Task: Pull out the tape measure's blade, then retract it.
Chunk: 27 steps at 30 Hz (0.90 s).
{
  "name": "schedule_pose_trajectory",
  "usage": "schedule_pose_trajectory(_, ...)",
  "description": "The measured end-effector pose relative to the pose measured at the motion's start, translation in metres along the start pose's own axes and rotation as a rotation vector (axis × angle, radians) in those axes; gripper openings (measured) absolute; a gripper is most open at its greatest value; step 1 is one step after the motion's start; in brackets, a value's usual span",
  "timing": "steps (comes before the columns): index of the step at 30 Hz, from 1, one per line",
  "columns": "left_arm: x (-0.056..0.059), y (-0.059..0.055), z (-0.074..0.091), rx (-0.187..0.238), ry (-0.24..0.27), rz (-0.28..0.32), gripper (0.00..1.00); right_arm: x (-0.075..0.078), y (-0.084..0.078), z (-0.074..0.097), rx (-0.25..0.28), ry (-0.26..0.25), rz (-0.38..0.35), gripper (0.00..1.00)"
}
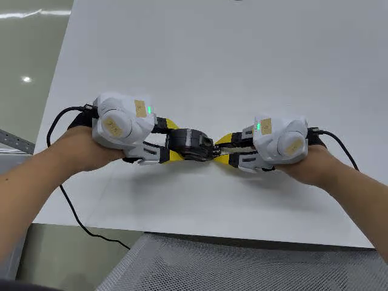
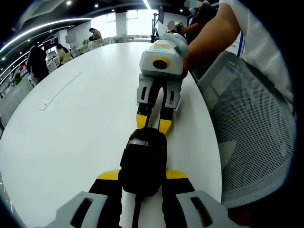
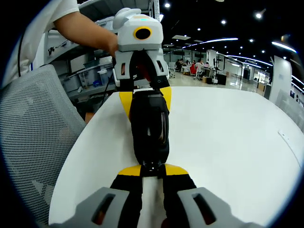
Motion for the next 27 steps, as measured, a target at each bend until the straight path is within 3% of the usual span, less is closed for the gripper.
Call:
schedule_pose_trajectory(18,0.001,-0.001,0.000,-0.014,-0.005,-0.028,0.28,-0.001,-0.001,0.001,-0.009,0.003,-0.018,0.12)
schedule_pose_trajectory(27,-0.002,-0.003,0.002,-0.015,-0.006,-0.023,0.28,0.002,-0.003,0.014,-0.014,-0.006,-0.004,0.11)
Point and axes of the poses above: the centre of the closed fingertips' face, and the gripper's own axes: z roughly backward along the fingers, x roughly to its right, y roughly out of its top, the point moved 3 cm from there along z, roughly backward along the fingers, and after that the axes turned 5 degrees about y, right-handed, at the moved point
